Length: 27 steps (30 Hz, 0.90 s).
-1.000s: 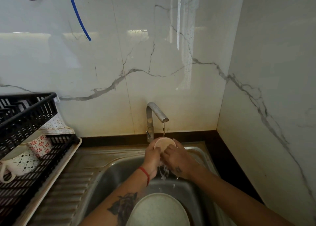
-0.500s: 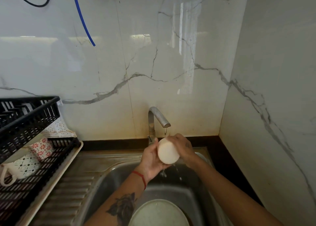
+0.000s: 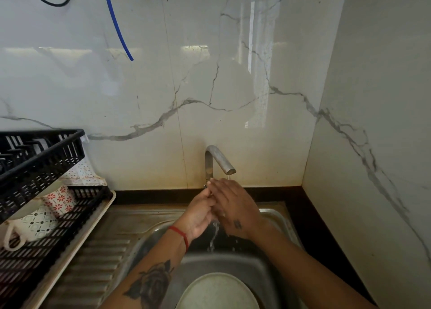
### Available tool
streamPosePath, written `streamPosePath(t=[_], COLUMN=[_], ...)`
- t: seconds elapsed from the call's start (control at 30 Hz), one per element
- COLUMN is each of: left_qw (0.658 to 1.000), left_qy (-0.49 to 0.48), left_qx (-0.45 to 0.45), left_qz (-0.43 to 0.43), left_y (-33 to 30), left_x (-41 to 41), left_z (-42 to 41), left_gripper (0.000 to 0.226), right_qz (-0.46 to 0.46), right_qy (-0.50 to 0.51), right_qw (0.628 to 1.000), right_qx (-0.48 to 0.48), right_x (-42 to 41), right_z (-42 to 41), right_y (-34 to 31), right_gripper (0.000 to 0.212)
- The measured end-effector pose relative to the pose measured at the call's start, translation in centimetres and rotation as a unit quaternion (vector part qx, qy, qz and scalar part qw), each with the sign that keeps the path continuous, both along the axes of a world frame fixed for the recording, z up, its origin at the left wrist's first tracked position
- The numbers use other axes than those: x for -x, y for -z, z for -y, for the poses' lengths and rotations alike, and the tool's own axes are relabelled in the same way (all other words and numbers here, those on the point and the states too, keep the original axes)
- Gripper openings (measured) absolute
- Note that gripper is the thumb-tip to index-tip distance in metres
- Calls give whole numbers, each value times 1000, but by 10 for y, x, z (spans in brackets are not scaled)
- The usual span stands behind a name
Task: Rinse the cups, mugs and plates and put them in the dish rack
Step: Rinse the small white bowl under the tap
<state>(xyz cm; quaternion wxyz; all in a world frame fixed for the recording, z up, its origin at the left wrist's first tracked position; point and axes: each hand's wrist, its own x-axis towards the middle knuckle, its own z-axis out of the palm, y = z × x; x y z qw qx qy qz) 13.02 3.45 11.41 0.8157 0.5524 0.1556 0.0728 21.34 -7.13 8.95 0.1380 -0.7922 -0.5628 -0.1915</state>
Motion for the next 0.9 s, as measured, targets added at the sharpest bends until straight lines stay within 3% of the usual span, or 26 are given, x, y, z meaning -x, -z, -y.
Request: streamPosePath(t=[0.13, 0.2, 0.27, 0.37, 0.43, 0.47, 0.53, 0.63, 0.73, 0.8, 0.9], left_qw=[998, 997, 996, 996, 997, 996, 992, 987, 987, 987, 994], left_qy=[53, 68, 72, 62, 59, 56, 57, 86, 114, 106, 79], left_qx=[-18, -22, -58, -64, -54, -65, -112, -137, -112, -117, -75], left_qz=[21, 22, 6, -5, -7, -11, -18, -4, 6, 1, -2], left_y=[5, 9, 9, 3, 1, 1, 3, 5, 4, 4, 2], left_x=[12, 17, 18, 13, 10, 10, 12, 18, 21, 20, 16], left_z=[-8, -11, -11, -7, -4, -3, -2, -3, -6, -7, -5], left_gripper=[36, 38, 36, 33, 35, 33, 29, 33, 46, 46, 39], right_qz=[-251, -298, -257, -16, 30, 4, -136, -373, -472, -446, -188], right_qy=[17, 6, 28, 46, 45, 42, 39, 4, -21, 15, 52], right_qw=[968, 954, 966, 998, 997, 998, 990, 928, 881, 894, 981], right_qx=[-4, 2, -4, 29, 57, 52, 21, -5, -21, -37, 18], right_x=[-20, -21, -13, 8, 13, 10, 1, -10, -9, -4, 8], right_z=[8, 14, 18, 9, 7, 9, 16, 20, 23, 24, 16], right_y=[-33, -36, -30, -6, -1, -5, -17, -39, -44, -42, -24], right_gripper=[86, 85, 86, 82, 84, 86, 88, 89, 84, 86, 88])
